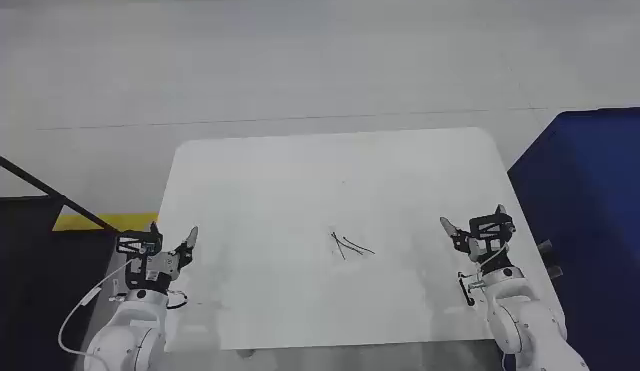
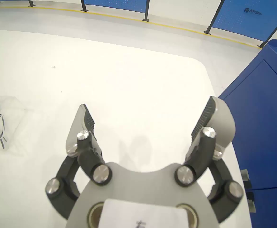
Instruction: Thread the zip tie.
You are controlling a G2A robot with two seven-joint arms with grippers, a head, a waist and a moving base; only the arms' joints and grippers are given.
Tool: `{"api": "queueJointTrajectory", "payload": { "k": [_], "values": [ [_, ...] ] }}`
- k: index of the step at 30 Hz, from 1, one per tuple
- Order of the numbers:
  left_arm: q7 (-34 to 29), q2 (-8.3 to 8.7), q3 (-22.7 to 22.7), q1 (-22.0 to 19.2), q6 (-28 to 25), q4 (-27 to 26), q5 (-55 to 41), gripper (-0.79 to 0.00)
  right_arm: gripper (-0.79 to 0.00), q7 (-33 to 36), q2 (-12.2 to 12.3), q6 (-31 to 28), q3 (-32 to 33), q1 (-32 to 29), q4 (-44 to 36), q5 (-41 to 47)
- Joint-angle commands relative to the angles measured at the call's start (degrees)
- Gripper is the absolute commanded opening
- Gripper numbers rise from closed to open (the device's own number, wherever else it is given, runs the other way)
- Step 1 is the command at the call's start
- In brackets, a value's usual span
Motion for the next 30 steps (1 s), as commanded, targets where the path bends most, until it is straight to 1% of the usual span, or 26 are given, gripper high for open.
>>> {"api": "queueJointTrajectory", "payload": {
  "k": [1,2,3,4,5,6,7,9,10,12,15,17,27,28,29,30],
  "values": [
    [0.0,0.0,0.0,0.0,0.0,0.0,0.0,-0.205,-0.001,0.0,0.0,0.0,0.0,0.0,0.0,0.0],
    [0.0,0.0,0.0,0.0,0.0,0.0,0.0,0.0,0.0,0.27,0.0,-0.46,-0.17,0.01,-0.26,0.15],
    [0.0,0.0,0.0,0.0,0.0,0.0,0.0,0.0,0.0,2.04,0.04,-2.34,-0.55,0.19,-1.63,0.62],
    [0.0,0.0,0.0,0.0,0.0,0.0,0.0,0.0,0.0,6.92,0.2,-5.85,-1.14,0.22,-3.1,1.15],
    [0.0,0.0,0.0,0.0,0.0,0.0,0.0,0.0,0.0,13.48,0.53,-10.15,-1.29,0.93,-6.04,0.8],
    [0.0,0.0,0.0,0.0,0.0,0.0,0.0,0.0,0.0,15.5,0.64,-10.51,-0.55,1.66,-9.76,0.5],
    [0.0,0.0,0.0,0.0,0.0,0.0,0.0,0.0,0.0,18.13,0.6,-10.16,-0.81,1.43,-12.33,1.11],
    [0.0,0.0,0.0,0.0,0.0,0.0,0.0,0.0,0.0,26.94,0.55,-10.58,-2.22,2.44,-17.85,4.08],
    [0.0,0.0,0.0,0.0,0.0,0.0,0.0,0.0,0.0,32.6,0.53,-10.5,-3.18,3.32,-19.41,5.43],
    [0.0,0.0,0.0,0.0,0.0,0.0,0.0,0.0,0.0,42.8,0.38,-9.51,-5.35,6.98,-22.12,10.25],
    [0.0,0.0,0.0,0.0,0.0,0.0,0.0,0.0,0.0,58.07,0.09,-5.46,-9.13,13.35,-22.77,16.24],
    [0.0,0.0,0.0,0.0,0.0,0.0,0.0,0.0,0.0,65.99,-0.06,-3.65,-11.33,18.2,-21.05,18.98],
    [0.0,0.0,0.0,0.0,0.0,0.0,0.0,0.0,0.0,65.99,-0.06,-3.65,-11.33,18.2,-21.05,18.98],
    [0.0,0.0,0.0,0.0,0.0,0.0,0.0,0.0,0.0,66.27,-0.11,-3.84,-11.72,17.98,-20.9,20.28],
    [0.0,0.0,0.0,0.0,0.0,0.0,0.0,0.0,0.0,68.16,-0.25,-4.25,-12.61,18.29,-20.32,25.85],
    [0.0,0.0,0.0,0.0,0.0,0.0,0.0,0.0,0.0,71.96,-0.37,-3.6,-13.0,20.35,-19.04,31.74]
  ]
}}
